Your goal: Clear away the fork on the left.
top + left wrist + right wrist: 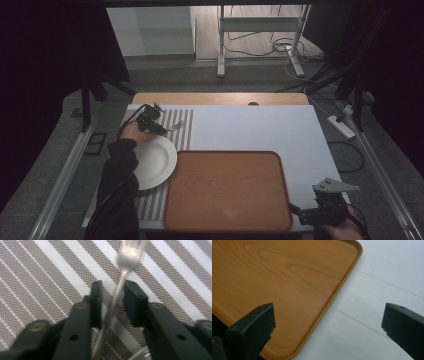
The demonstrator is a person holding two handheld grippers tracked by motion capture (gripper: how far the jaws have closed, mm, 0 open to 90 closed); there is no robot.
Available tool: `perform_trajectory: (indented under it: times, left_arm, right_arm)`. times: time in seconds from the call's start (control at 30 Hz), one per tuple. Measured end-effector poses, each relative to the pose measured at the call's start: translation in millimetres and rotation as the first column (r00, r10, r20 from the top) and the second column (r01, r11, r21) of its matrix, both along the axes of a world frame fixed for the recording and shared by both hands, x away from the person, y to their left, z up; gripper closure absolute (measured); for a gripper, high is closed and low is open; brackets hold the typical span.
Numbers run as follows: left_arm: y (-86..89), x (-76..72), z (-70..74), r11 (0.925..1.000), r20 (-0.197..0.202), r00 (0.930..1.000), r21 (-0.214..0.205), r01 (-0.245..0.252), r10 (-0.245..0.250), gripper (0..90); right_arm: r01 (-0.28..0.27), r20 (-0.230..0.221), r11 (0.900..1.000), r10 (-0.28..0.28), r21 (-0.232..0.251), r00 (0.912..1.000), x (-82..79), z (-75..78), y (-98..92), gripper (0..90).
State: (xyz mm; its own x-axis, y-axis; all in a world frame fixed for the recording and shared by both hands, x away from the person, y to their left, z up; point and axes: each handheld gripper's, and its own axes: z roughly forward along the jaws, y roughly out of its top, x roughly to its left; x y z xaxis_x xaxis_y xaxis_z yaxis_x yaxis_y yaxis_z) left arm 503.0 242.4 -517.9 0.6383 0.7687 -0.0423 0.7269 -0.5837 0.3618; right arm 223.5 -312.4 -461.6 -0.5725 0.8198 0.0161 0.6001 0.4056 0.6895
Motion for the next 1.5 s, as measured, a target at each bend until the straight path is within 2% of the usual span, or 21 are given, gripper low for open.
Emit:
perform_trajectory:
  times: [0.03,0.13,0.17,0.23,0.3,0.4,0.5,0.6,0.77,1.07,1.27,1.5]
  left_arm:
    - [0.7,-0.6,0.2,0.9999,0.009,1.0000,0.010,0.003,-0.004,80.7]
    - [2.8,-0.3,0.1,0.9995,0.007,0.9995,0.002,0.030,-0.030,83.2]
    - [4.0,0.8,0.3,0.9997,-0.005,0.9997,-0.009,0.023,-0.023,86.0]
    - [4.2,0.4,0.1,0.9995,-0.001,0.9996,-0.011,0.030,-0.030,86.1]
    - [6.6,0.7,-0.4,0.9990,-0.012,0.9996,-0.036,0.026,-0.027,86.2]
    - [8.3,0.8,0.1,0.9984,-0.010,0.9996,-0.050,0.027,-0.028,86.3]
    - [9.0,1.0,4.2,0.9973,0.006,0.9999,-0.072,0.016,-0.016,86.3]
    - [7.1,1.3,7.0,0.9971,0.021,0.9996,-0.074,0.019,-0.018,86.3]
    - [-5.0,4.2,12.0,0.9968,0.052,0.9984,-0.077,0.025,-0.021,86.3]
    - [-30.9,8.0,15.8,0.9939,0.061,0.9963,-0.088,0.066,-0.061,86.3]
    - [-53.2,7.0,24.0,0.9902,0.069,0.9930,-0.095,0.102,-0.096,86.3]
    - [-72.9,3.0,31.2,0.9861,0.059,0.9899,-0.098,0.134,-0.129,86.3]
  right_arm:
    - [0.000,0.000,1.0000,0.000,0.000,1.0000,-0.1,0.0,-0.1,0.0]
    - [0.000,0.000,1.0000,0.000,0.000,1.0000,-0.1,0.0,-0.1,0.0]
    - [0.001,0.001,1.0000,-0.001,0.001,1.0000,-0.2,0.0,-0.2,0.0]
    - [0.001,0.001,1.0000,-0.001,0.001,1.0000,-0.2,0.0,-0.2,0.0]
    - [0.001,0.001,1.0000,-0.001,0.002,1.0000,-0.1,0.0,-0.2,0.0]
    - [0.001,0.001,1.0000,-0.001,0.001,1.0000,0.1,0.0,-0.2,0.0]
    - [0.000,0.000,1.0000,0.000,0.001,1.0000,0.2,0.0,0.0,0.0]
    - [0.000,0.000,1.0000,0.000,0.001,1.0000,0.2,0.0,0.1,0.0]
    - [0.000,0.000,1.0000,0.000,0.001,1.0000,0.1,0.0,0.0,0.0]
    - [-0.003,-0.003,1.0000,0.003,0.005,1.0000,-0.1,0.1,-0.4,0.0]
    - [-0.002,-0.001,1.0000,0.002,0.005,1.0000,-0.3,0.0,-0.3,0.0]
    - [-0.003,-0.003,1.0000,0.003,0.003,1.0000,-0.3,0.1,-0.2,0.0]
